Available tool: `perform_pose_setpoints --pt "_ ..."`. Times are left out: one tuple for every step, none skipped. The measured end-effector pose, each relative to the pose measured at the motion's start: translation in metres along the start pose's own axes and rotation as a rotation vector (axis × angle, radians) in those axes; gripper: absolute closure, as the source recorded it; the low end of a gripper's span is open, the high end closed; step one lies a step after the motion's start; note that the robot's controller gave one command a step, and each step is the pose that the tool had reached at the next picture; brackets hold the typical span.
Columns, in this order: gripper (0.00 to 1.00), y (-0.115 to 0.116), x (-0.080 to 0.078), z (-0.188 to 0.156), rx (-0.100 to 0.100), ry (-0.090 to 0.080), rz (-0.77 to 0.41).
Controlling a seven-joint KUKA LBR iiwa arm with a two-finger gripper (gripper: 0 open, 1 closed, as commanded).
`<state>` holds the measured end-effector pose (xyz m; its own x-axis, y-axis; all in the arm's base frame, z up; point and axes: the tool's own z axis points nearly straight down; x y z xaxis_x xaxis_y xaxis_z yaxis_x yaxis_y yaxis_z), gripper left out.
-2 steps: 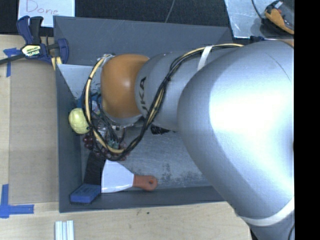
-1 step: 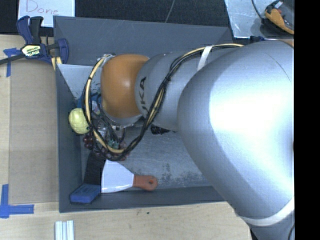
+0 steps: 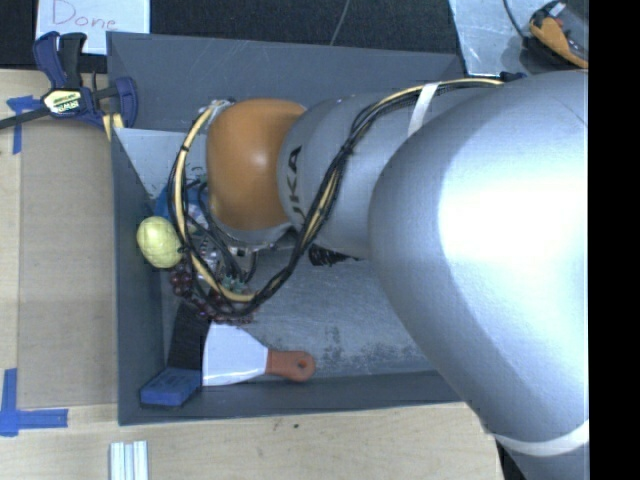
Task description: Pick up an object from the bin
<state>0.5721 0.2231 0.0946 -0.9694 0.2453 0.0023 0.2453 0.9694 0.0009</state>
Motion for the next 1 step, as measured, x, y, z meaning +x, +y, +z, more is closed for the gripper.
perform_pose_setpoints --pt "1.0 -0.0005 -0.0007 -0.0392 0.0 -0.001 0.0"
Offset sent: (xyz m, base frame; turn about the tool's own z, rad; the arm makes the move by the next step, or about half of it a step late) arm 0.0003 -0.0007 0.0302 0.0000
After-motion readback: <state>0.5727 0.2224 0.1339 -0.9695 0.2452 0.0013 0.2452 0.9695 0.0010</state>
